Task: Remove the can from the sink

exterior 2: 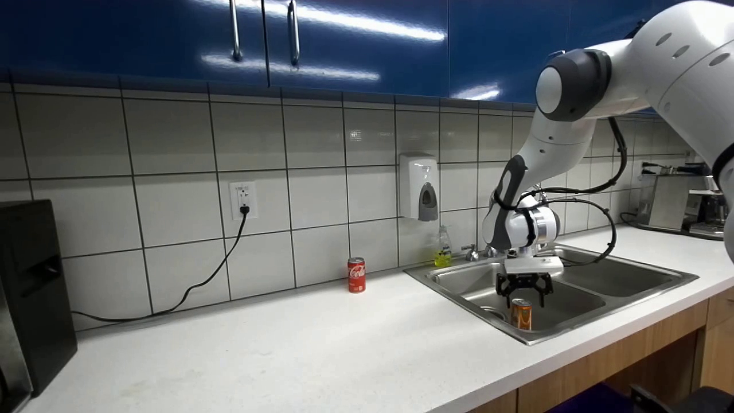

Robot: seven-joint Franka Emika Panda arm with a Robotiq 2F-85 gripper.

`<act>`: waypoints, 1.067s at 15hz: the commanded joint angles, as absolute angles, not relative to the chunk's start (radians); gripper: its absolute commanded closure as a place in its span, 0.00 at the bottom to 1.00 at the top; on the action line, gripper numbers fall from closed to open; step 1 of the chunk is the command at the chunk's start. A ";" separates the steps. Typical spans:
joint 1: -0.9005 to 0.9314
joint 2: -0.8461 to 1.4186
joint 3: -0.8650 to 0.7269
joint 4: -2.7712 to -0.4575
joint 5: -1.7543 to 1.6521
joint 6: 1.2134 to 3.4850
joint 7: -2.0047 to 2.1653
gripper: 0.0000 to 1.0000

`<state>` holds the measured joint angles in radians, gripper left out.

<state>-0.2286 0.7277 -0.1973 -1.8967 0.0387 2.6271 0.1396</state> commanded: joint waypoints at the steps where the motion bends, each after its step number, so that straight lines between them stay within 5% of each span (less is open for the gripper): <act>1: -0.270 0.774 -0.160 -1.824 0.067 2.594 0.078 0.00; 16: -0.287 0.891 -0.165 -1.685 0.061 2.567 0.079 0.00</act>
<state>-0.2601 0.8694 -0.1853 -1.7360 0.0435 2.6121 0.1204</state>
